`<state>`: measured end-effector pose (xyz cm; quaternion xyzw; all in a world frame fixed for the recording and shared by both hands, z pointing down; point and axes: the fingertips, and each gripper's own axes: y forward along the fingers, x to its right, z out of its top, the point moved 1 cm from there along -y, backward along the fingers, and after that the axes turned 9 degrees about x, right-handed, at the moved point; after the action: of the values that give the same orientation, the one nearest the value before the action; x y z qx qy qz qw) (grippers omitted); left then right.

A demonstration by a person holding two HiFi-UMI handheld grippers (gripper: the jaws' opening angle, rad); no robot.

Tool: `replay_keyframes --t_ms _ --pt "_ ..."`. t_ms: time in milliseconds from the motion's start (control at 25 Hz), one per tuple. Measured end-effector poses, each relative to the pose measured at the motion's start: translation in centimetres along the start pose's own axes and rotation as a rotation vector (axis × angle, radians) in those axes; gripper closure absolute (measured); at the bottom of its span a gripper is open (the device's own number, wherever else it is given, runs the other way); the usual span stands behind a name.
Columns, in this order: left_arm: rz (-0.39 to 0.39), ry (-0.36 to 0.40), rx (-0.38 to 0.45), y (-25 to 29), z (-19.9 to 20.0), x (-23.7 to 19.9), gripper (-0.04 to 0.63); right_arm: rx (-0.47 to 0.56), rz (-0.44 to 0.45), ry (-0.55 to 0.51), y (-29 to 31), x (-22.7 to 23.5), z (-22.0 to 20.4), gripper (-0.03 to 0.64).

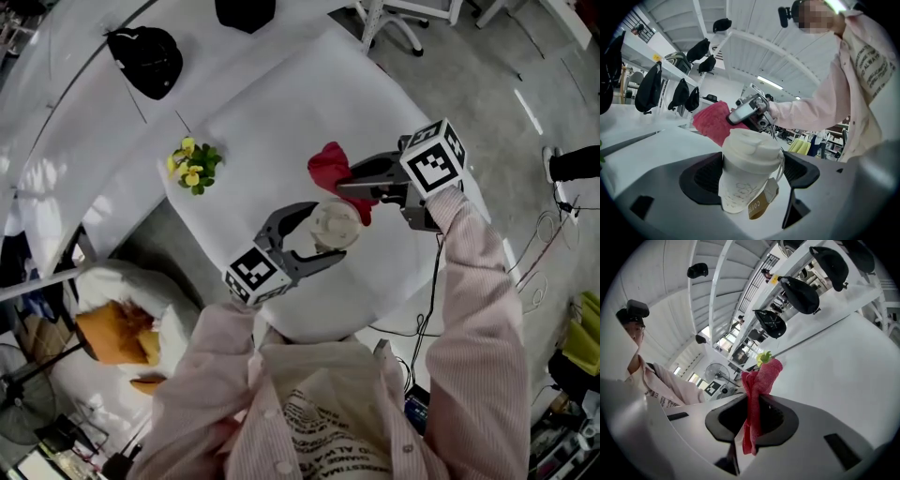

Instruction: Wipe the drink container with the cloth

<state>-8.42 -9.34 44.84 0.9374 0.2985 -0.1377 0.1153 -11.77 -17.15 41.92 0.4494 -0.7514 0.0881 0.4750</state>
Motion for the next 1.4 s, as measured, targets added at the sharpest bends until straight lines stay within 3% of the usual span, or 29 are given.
replay_keyframes --t_ms 360,760,960,1400 --pt "-0.016 0.005 0.006 0.0 0.4 0.1 0.201 -0.182 0.098 0.123 1.4 -0.2 -0.6 0.571" --pt "-0.014 -0.037 0.013 0.0 0.5 0.2 0.201 -0.139 0.193 0.28 1.8 0.1 -0.4 0.571" --pt "-0.023 0.0 0.026 0.0 0.6 0.1 0.201 -0.128 0.194 0.296 2.0 0.8 -0.7 0.571" --pt "-0.016 -0.045 0.017 0.0 0.4 0.2 0.201 -0.169 0.192 0.317 3.6 2.5 -2.4 0.571"
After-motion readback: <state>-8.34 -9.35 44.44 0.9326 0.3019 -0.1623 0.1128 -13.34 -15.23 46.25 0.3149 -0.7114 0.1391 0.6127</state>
